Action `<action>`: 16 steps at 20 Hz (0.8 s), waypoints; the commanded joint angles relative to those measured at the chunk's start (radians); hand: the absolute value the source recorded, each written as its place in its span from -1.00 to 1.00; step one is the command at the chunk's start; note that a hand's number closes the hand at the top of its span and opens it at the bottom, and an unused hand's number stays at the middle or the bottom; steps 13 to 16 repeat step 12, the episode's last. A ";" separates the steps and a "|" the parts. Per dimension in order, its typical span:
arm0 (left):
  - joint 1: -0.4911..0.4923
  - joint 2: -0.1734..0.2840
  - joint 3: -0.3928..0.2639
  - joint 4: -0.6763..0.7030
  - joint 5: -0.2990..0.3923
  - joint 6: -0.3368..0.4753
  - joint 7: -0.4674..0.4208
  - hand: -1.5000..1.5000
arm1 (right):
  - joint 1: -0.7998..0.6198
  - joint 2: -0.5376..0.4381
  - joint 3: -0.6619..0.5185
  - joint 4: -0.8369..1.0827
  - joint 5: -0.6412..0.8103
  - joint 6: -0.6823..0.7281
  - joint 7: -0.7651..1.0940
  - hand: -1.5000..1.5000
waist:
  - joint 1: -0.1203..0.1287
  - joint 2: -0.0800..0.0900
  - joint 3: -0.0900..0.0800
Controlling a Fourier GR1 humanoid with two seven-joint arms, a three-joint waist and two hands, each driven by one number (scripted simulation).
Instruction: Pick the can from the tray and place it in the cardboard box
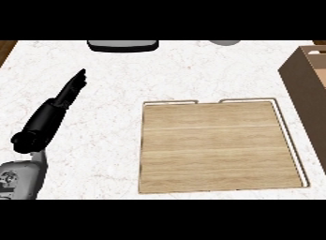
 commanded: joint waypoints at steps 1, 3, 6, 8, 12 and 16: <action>0.027 0.002 0.003 0.005 -0.001 -0.001 -0.020 0.00 | -0.064 0.041 -0.192 -0.055 -0.185 -0.152 -0.063 -1.00 | -0.003 -0.004 0.002; 0.022 0.004 0.009 -0.017 0.014 -0.008 -0.005 0.00 | -0.065 0.045 -0.288 -0.057 -0.262 -0.217 -0.073 -1.00 | 0.001 -0.003 0.003; 0.049 -0.003 -0.004 -0.015 -0.016 0.011 -0.012 0.00 | -0.040 0.015 -0.391 -0.064 -0.352 -0.234 -0.075 -1.00 | -0.008 -0.001 0.000; -0.017 -0.003 0.010 -0.015 0.008 0.002 0.039 0.00 | -0.011 0.022 -0.422 -0.055 -0.393 -0.256 -0.113 -1.00 | -0.007 0.003 -0.001; -0.003 0.016 0.025 0.003 0.019 -0.025 -0.014 0.00 | 0.098 -0.044 -0.469 0.000 -0.458 -0.269 -0.201 -1.00 | 0.001 0.006 -0.002; -0.003 0.016 0.025 0.003 0.019 -0.025 -0.014 0.00 | 0.098 -0.044 -0.469 0.000 -0.458 -0.269 -0.201 -1.00 | 0.001 0.006 -0.002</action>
